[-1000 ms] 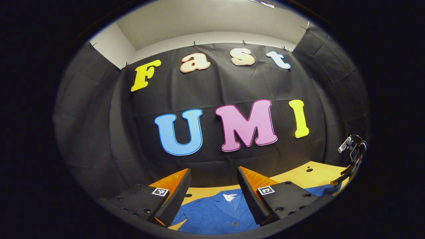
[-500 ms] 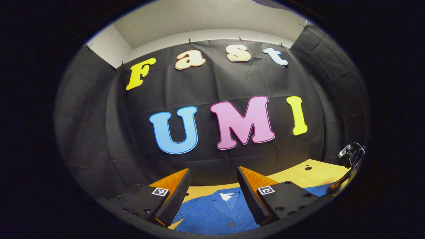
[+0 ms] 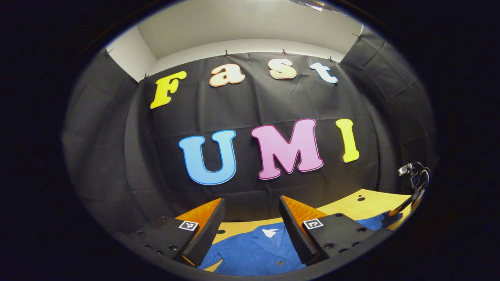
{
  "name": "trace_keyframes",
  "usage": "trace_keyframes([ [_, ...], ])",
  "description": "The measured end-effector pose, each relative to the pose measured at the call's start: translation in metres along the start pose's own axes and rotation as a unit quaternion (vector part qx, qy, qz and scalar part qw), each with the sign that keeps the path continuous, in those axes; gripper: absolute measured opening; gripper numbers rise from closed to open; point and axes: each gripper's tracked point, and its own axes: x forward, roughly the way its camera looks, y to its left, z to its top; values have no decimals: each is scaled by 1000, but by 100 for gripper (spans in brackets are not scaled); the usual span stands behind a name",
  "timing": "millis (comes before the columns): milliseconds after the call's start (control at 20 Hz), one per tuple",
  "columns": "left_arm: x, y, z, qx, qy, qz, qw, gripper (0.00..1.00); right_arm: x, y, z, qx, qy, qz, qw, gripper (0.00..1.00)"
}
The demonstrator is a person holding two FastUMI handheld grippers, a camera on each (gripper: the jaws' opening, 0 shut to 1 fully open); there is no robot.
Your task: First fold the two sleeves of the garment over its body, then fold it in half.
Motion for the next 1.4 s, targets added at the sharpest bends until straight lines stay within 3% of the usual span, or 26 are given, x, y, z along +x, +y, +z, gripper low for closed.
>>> trace_keyframes([
  [200, 0, 31, -16, -27, 16, 6, 999, 80, -22, 47, 22, -3, -19, 25, 999, 5],
  [600, -16, 89, -27, -23, 22, 26, 999, 80, -50, 162, 61, -34, -65, 104, 992, 5],
  [900, -32, 131, -41, -30, 30, 46, 998, 80, -69, 256, 87, -75, -100, 158, 979, 5],
  [1400, -43, 206, -71, -28, 47, 67, 996, 80, -83, 420, 76, -147, -116, 234, 954, 5],
])
